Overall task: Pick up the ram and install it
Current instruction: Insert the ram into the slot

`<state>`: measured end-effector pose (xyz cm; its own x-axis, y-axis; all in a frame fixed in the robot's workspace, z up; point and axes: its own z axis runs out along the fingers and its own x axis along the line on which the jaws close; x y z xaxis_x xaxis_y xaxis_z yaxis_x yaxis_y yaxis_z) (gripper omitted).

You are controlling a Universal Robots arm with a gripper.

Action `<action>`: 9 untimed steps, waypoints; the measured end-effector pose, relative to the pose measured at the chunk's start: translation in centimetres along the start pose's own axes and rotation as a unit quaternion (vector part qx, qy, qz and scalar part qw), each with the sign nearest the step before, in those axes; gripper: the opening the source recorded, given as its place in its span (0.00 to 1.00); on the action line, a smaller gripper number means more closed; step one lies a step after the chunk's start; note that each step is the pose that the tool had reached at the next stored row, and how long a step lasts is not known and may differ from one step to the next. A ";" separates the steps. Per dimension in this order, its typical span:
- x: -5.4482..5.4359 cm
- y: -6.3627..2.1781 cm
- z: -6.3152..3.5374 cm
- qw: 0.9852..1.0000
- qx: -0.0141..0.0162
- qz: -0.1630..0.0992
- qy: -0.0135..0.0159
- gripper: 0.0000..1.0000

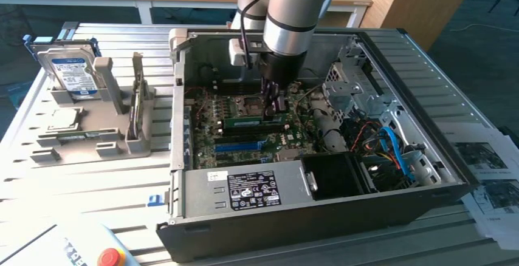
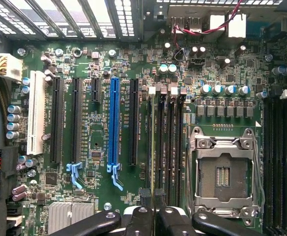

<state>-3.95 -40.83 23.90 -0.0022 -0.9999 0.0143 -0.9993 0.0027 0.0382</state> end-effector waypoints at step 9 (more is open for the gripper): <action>0.0 0.09 0.00 1.000 0.000 0.001 0.000 0.12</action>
<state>-4.04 -40.83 23.90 -0.0044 -0.9999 0.0144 -0.9993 0.0049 0.0381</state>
